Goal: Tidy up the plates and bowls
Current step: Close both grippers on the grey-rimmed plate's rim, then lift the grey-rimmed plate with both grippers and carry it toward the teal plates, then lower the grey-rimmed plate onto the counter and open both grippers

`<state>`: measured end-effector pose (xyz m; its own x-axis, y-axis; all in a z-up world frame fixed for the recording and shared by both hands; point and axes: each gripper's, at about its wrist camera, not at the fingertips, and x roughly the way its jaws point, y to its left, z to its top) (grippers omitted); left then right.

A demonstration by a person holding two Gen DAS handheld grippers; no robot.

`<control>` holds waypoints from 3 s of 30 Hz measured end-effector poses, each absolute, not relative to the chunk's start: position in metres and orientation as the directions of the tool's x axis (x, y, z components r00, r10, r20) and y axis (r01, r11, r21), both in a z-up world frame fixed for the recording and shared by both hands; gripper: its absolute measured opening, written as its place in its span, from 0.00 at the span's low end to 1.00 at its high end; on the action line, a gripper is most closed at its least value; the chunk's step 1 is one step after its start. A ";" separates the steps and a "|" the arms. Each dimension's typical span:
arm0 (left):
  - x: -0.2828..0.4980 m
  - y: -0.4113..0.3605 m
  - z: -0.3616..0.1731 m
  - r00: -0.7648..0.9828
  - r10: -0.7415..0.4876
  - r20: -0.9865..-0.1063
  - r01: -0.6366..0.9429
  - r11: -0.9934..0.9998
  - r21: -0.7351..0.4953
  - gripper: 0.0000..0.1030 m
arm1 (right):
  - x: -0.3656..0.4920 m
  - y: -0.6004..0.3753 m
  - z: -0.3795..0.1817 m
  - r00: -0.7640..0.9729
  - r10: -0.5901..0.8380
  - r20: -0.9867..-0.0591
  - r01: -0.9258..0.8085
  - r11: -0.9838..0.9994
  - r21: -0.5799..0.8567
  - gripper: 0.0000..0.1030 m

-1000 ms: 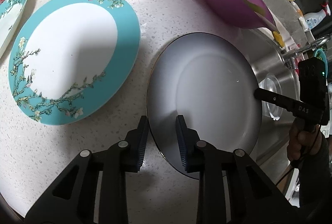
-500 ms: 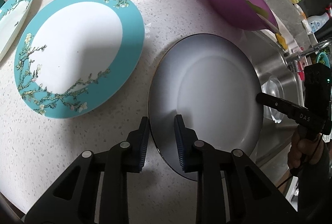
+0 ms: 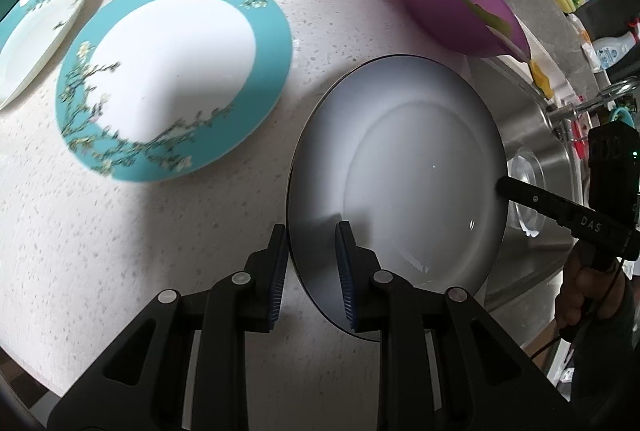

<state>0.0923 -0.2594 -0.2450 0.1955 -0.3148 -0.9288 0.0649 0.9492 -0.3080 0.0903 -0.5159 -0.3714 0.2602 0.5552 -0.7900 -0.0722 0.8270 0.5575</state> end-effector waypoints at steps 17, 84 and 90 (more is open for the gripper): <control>0.000 -0.161 -0.198 0.213 -0.267 -0.940 -0.070 0.955 -0.288 0.20 | 0.076 -0.447 -0.346 0.162 0.631 -0.759 -0.186 0.775 0.605 0.17; 0.057 0.076 -0.180 0.248 -0.602 -0.759 0.085 0.794 -0.602 0.97 | -0.022 -0.391 -0.307 0.695 0.444 -0.566 0.268 0.571 0.776 0.83; 0.096 0.047 -0.181 0.284 -0.486 -0.827 0.133 0.874 -0.468 0.97 | 0.042 -0.381 -0.313 0.623 0.544 -0.562 0.158 0.616 0.772 0.77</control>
<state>0.0964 0.0471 -0.1808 0.2842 -0.4856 -0.8267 0.1325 0.8739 -0.4677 0.0422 -0.3813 -0.3126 0.6231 0.5439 -0.5620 0.1582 0.6161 0.7716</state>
